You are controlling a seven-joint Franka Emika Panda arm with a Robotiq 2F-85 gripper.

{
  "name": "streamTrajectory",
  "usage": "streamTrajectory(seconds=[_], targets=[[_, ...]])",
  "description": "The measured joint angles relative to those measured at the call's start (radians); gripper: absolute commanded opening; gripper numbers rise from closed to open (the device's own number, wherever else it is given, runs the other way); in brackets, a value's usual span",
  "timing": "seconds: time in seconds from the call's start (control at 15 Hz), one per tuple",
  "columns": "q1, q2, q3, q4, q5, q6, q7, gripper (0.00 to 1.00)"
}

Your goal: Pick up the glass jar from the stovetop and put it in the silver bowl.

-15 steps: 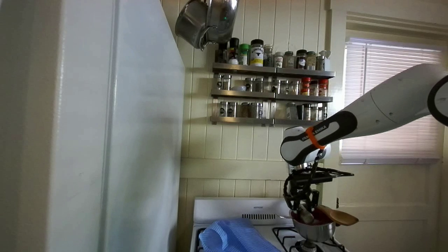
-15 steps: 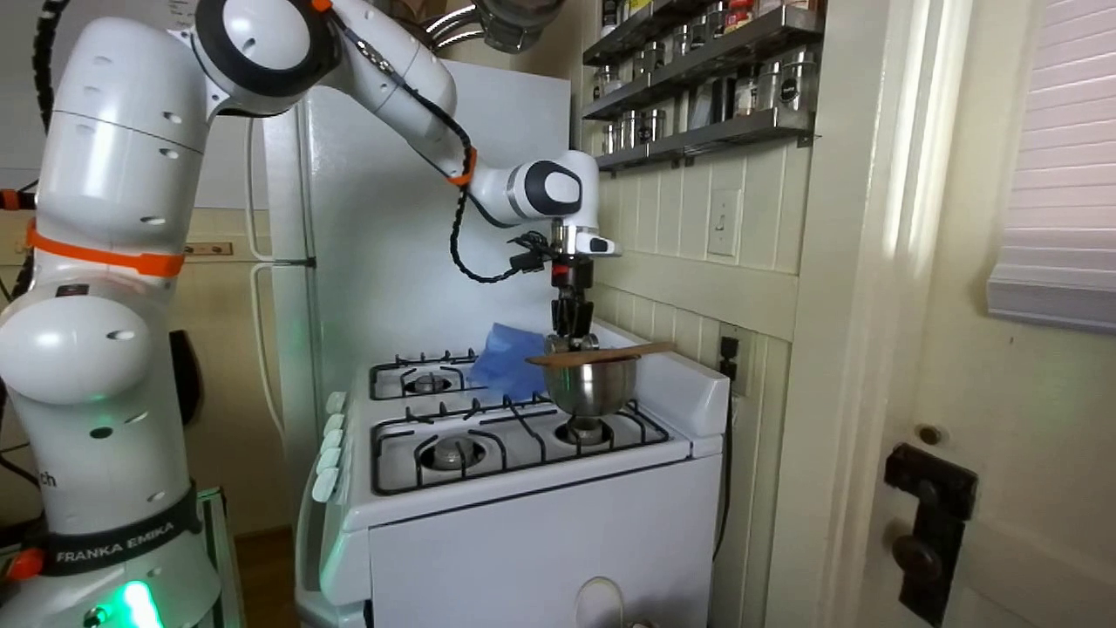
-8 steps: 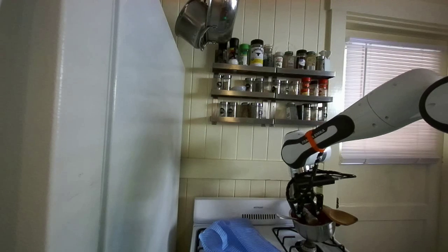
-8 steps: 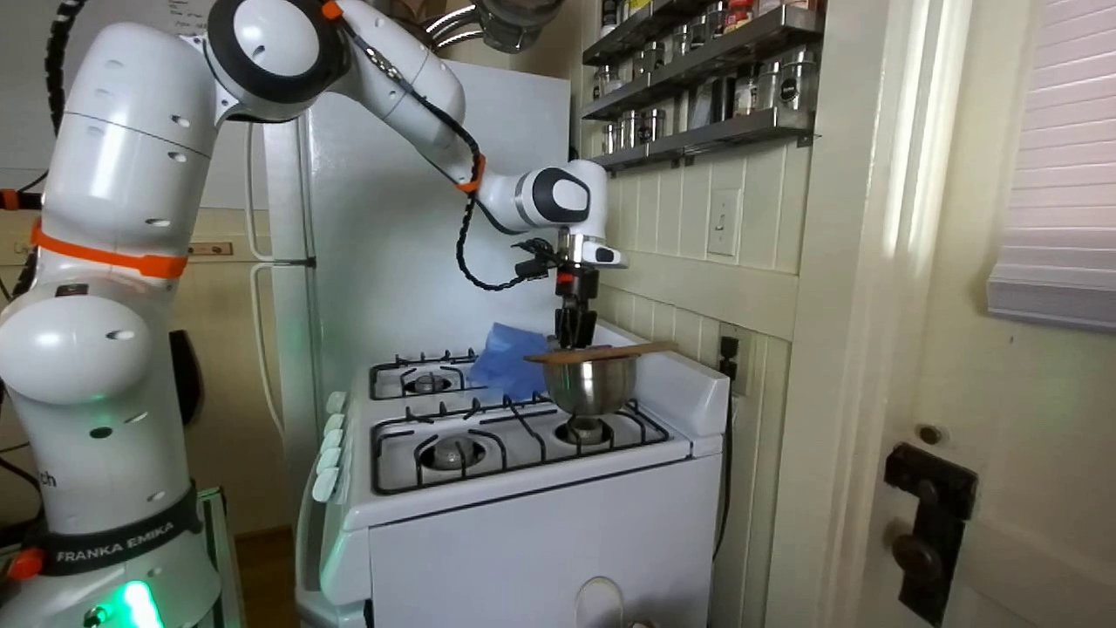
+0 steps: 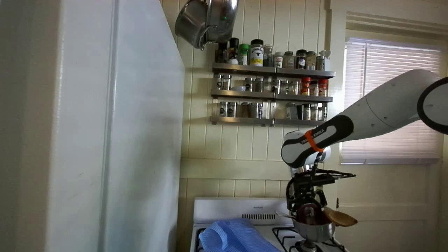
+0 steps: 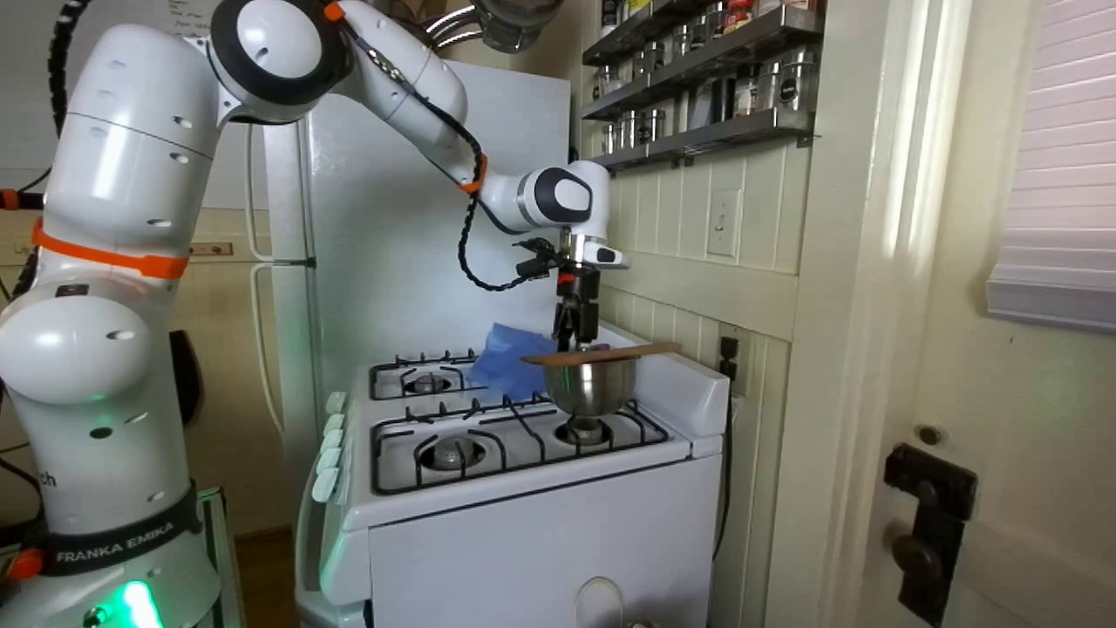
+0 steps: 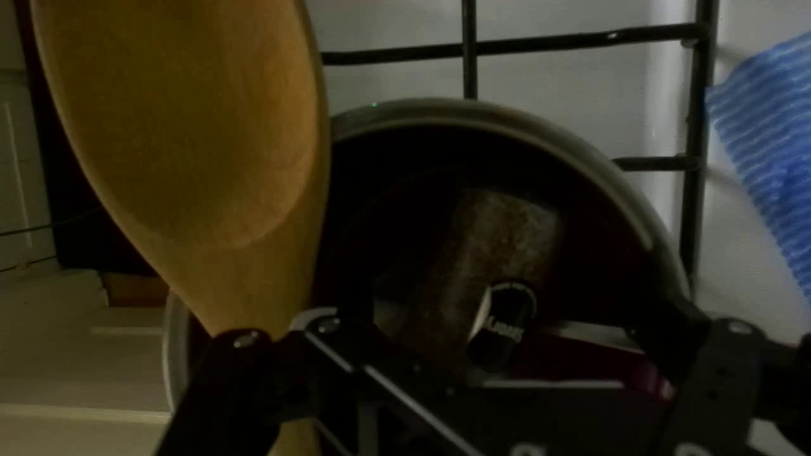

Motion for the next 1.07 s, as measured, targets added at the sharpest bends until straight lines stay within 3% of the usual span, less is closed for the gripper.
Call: streamTrajectory(seconds=[0.67, 1.07], targets=[[0.041, -0.043, 0.034, 0.047, 0.000, 0.003, 0.002, 1.00], [0.091, -0.094, 0.108, 0.047, 0.001, 0.016, -0.056, 1.00]])
